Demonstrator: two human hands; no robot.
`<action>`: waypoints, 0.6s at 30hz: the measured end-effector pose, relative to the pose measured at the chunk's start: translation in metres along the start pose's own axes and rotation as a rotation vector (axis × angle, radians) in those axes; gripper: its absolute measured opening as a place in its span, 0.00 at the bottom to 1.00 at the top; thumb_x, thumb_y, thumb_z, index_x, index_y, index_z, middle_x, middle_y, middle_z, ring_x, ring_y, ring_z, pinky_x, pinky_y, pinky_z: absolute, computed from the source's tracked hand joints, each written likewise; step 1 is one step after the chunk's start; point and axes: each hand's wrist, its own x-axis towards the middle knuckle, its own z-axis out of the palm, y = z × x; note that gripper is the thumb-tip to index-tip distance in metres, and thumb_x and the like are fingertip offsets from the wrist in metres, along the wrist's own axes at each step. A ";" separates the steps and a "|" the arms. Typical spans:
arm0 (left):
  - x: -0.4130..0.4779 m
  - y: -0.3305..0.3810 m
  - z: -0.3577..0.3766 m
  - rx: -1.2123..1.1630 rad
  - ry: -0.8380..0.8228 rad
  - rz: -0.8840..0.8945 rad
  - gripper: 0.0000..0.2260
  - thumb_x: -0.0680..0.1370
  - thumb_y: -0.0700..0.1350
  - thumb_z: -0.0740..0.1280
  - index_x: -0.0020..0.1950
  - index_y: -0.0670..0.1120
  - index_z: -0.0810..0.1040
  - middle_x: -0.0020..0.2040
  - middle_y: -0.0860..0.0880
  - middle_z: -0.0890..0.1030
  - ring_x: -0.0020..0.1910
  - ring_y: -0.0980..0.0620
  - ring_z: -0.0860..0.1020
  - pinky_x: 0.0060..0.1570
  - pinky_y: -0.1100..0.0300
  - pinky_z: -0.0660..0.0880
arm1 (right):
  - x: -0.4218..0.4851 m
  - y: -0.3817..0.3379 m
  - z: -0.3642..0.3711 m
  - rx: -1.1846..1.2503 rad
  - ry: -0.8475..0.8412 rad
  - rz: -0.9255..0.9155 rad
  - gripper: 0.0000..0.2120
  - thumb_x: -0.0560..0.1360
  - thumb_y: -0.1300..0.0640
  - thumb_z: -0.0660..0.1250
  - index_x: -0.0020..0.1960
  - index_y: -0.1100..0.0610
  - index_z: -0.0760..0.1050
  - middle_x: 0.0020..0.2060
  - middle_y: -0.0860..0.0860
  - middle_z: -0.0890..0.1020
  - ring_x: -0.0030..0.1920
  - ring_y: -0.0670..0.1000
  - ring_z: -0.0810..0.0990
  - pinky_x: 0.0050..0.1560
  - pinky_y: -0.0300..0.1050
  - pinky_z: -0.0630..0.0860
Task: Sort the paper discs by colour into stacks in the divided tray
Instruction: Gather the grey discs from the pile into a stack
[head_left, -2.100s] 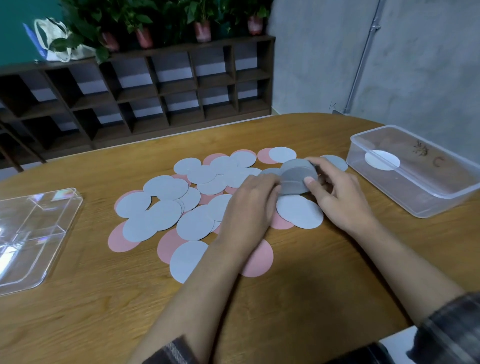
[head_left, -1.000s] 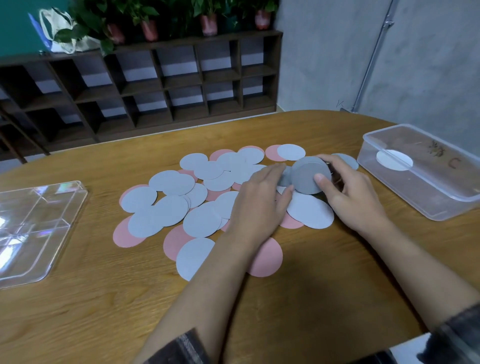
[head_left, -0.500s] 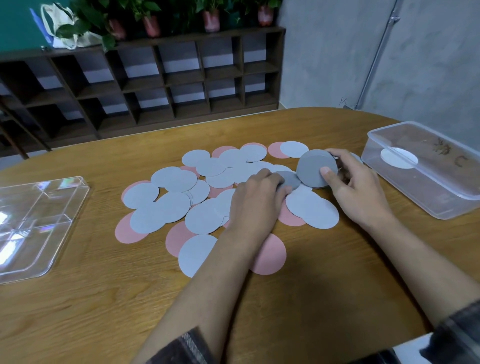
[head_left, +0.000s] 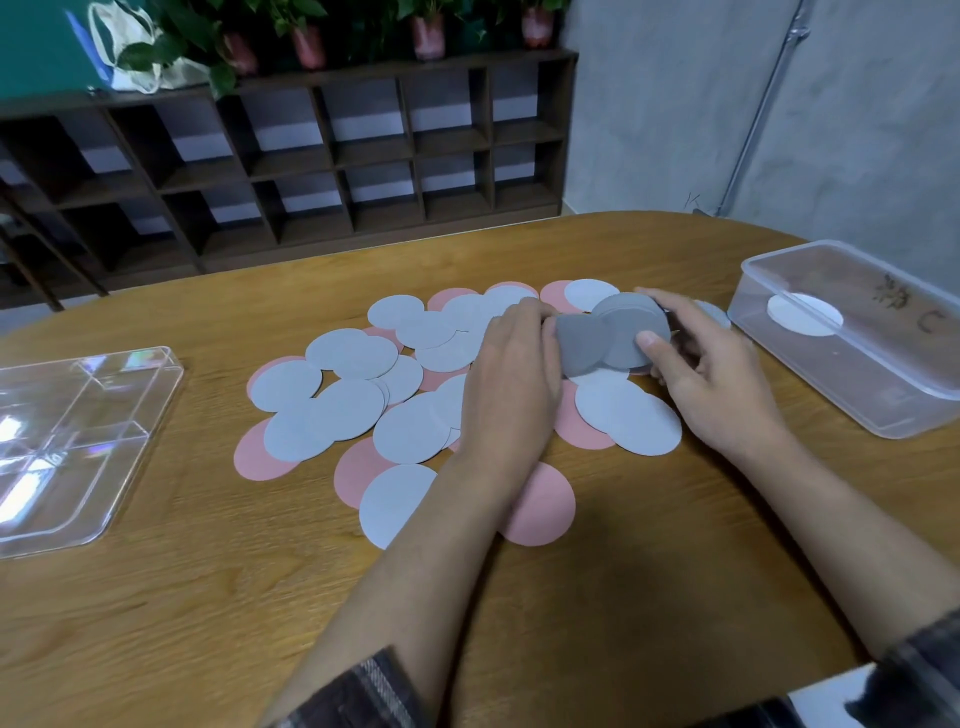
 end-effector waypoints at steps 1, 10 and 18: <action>-0.001 0.001 0.001 -0.043 0.004 -0.011 0.06 0.85 0.43 0.60 0.57 0.44 0.76 0.51 0.48 0.79 0.48 0.51 0.74 0.43 0.61 0.69 | -0.001 0.000 0.000 -0.001 -0.015 -0.008 0.20 0.83 0.53 0.65 0.74 0.41 0.71 0.51 0.47 0.82 0.45 0.55 0.80 0.48 0.58 0.81; -0.005 -0.004 0.009 -0.227 0.061 -0.046 0.10 0.80 0.43 0.72 0.60 0.45 0.80 0.57 0.49 0.82 0.52 0.55 0.80 0.49 0.61 0.82 | -0.005 -0.004 0.004 0.082 -0.140 -0.025 0.23 0.85 0.59 0.59 0.77 0.41 0.67 0.41 0.53 0.81 0.43 0.49 0.80 0.51 0.35 0.73; -0.008 0.004 0.007 -0.133 -0.062 -0.051 0.20 0.84 0.45 0.67 0.76 0.48 0.75 0.61 0.48 0.85 0.55 0.53 0.83 0.57 0.65 0.77 | -0.007 -0.010 0.005 0.080 -0.199 0.021 0.21 0.87 0.53 0.55 0.79 0.42 0.64 0.52 0.46 0.81 0.50 0.44 0.77 0.53 0.34 0.69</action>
